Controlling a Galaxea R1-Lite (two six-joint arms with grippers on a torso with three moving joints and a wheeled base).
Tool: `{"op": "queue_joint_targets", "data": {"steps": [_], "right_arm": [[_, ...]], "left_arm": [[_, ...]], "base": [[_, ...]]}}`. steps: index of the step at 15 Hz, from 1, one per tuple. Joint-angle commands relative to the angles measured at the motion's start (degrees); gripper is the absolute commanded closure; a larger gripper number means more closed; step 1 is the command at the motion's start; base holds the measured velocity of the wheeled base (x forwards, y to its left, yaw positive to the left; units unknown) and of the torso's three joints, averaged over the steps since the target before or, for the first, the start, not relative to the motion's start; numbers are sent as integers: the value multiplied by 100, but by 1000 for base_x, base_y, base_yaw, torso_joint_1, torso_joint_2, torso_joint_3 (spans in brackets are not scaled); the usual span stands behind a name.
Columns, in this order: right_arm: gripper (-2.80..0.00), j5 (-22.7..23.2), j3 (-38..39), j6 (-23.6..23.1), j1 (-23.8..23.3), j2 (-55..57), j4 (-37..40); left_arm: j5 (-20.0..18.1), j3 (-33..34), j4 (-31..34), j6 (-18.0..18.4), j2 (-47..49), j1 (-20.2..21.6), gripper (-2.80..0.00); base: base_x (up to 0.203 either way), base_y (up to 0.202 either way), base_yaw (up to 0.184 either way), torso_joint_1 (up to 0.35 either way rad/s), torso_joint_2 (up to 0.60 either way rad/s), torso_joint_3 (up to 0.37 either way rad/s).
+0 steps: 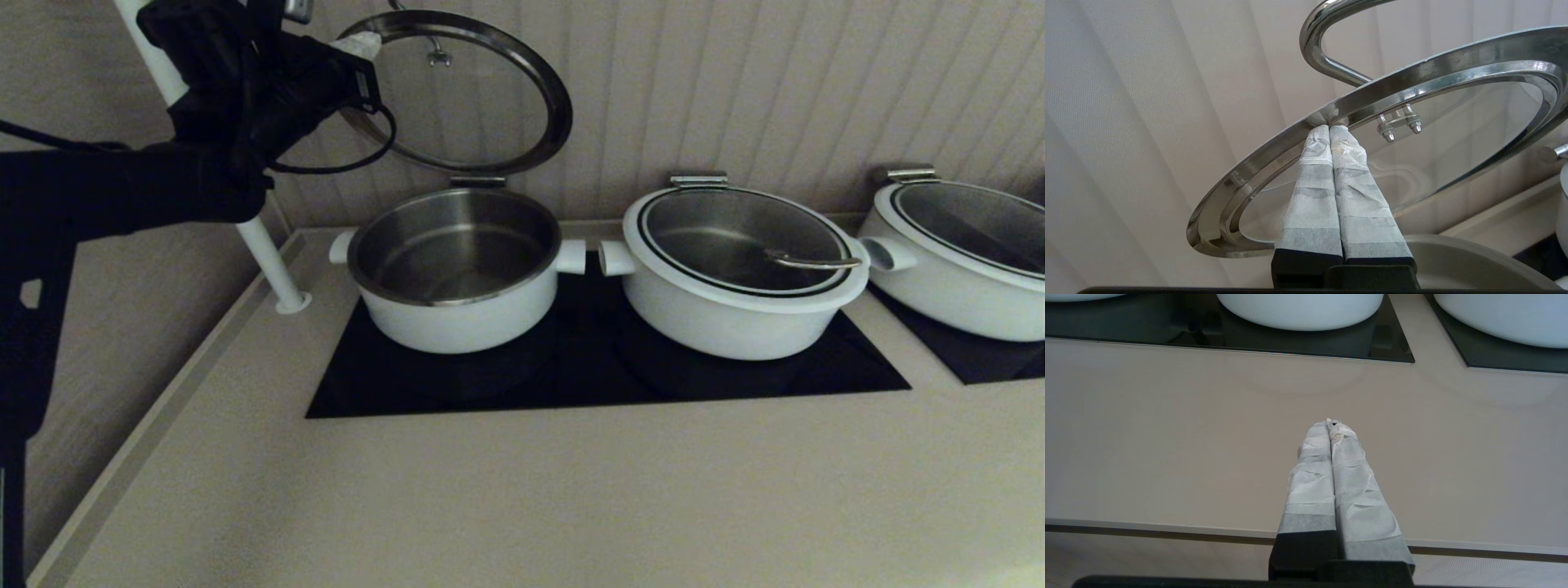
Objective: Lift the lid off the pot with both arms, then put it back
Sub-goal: Open the pot lid completely
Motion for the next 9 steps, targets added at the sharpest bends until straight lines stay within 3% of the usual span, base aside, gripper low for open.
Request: {"op": "queue_joint_targets", "data": {"steps": [1,9], "right_arm": [[0,10,0,-5,4,-2,-1],[0,3,0,-5,4,-2,-1]], "left_arm": [[-16,2,-81,-14,93,0,0],[-27,-10,-363,-68,227,0,0]], "base": [[0,0,0,0,0,0],[0,0,0,0,0,0]]}}
